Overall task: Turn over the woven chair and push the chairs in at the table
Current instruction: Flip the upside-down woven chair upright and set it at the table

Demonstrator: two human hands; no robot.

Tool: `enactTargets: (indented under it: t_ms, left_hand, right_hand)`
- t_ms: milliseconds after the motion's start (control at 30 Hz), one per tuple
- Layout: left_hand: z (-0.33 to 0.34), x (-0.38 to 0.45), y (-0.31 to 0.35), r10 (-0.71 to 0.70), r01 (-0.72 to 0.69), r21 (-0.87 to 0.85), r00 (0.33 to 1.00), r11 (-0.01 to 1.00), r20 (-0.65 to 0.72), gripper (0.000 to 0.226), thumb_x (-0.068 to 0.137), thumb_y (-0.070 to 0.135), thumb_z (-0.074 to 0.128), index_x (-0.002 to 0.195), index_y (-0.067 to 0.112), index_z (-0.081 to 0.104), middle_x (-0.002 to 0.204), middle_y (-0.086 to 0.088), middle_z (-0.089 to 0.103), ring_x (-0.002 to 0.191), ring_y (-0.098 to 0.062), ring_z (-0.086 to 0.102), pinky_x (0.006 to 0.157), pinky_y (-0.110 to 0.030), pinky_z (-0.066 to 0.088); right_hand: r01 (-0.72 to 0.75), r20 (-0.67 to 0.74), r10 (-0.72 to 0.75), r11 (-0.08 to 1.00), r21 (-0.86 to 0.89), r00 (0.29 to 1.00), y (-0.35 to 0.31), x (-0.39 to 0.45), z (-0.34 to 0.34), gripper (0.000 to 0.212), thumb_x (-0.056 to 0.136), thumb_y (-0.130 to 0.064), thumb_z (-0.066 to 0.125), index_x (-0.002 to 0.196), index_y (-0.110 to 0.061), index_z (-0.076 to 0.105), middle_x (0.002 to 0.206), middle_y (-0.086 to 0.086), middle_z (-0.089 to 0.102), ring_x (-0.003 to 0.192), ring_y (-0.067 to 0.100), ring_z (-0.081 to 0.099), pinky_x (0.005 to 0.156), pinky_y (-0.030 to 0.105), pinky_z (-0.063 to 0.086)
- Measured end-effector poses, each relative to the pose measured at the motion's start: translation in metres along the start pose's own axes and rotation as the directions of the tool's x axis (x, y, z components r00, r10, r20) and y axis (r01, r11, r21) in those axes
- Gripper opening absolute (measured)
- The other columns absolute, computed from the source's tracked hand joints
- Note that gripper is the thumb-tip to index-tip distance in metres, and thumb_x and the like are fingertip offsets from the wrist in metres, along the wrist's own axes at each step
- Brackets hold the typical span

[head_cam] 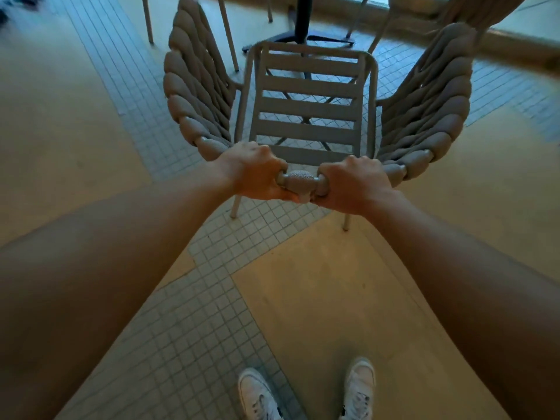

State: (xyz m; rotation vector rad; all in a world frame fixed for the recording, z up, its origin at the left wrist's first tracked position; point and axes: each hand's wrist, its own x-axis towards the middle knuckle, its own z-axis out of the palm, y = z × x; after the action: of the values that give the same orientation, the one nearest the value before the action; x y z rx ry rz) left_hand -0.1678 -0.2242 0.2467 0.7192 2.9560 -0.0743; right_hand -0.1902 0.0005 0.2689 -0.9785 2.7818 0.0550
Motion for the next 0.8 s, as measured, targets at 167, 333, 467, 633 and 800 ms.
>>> enactTargets:
  t_ms: [167,333,467,633,800]
  left_hand:
    - [-0.009,0.028,-0.024,-0.01,0.012,-0.039,0.998,0.999,0.066,0.084,0.065,0.094,0.028,0.1,0.028,0.067,0.068,0.012,0.053,0.057,-0.005,0.05,0.055,-0.028,0.042]
    - [-0.015,0.057,-0.046,-0.017,0.022,-0.069,0.997,0.997,0.072,0.095,0.06,0.097,0.016,0.096,0.025,0.068,0.064,0.013,0.05,0.055,-0.004,0.048,0.057,-0.028,0.044]
    - [-0.009,0.061,-0.051,-0.031,0.032,-0.029,0.999,0.999,0.023,0.09,0.067,0.099,0.021,0.096,0.028,0.068,0.063,0.014,0.048,0.053,-0.007,0.042,0.056,-0.027,0.035]
    - [-0.015,0.075,-0.06,-0.027,0.027,-0.044,1.0,0.999,-0.002,0.088,0.071,0.099,0.023,0.089,0.027,0.069,0.063,0.012,0.058,0.049,-0.003,0.047,0.051,-0.024,0.035]
    - [-0.021,0.096,-0.072,-0.1,0.1,-0.048,0.995,0.994,-0.006,0.088,0.063,0.102,0.023,0.079,0.028,0.068,0.058,0.011,0.056,0.051,-0.005,0.054,0.049,-0.023,0.037]
  right_hand:
    - [0.008,0.029,-0.007,1.0,-0.03,1.0,0.016,0.033,-0.012,0.044,0.079,-0.072,0.064,0.095,-0.031,0.06,0.077,-0.004,0.057,0.073,0.022,0.06,0.071,0.036,0.05]
    - [0.033,0.026,-0.032,0.999,-0.041,0.999,0.036,0.066,-0.021,0.044,0.078,-0.07,0.064,0.096,-0.029,0.062,0.076,-0.004,0.059,0.068,0.02,0.059,0.069,0.036,0.053]
    - [0.08,0.021,-0.078,0.995,-0.064,0.997,0.043,0.076,-0.021,0.061,0.078,-0.084,0.039,0.098,-0.031,0.059,0.069,-0.007,0.053,0.06,0.017,0.056,0.062,0.033,0.049]
    - [0.112,0.011,-0.111,0.992,-0.061,0.994,0.059,0.092,-0.024,0.053,0.082,-0.078,0.044,0.098,-0.031,0.061,0.066,-0.009,0.053,0.056,0.015,0.056,0.062,0.034,0.054]
    - [0.144,0.022,-0.143,0.988,-0.055,0.989,0.075,0.121,-0.03,0.057,0.078,-0.083,0.036,0.093,-0.033,0.058,0.063,-0.012,0.049,0.055,0.012,0.054,0.061,0.034,0.054]
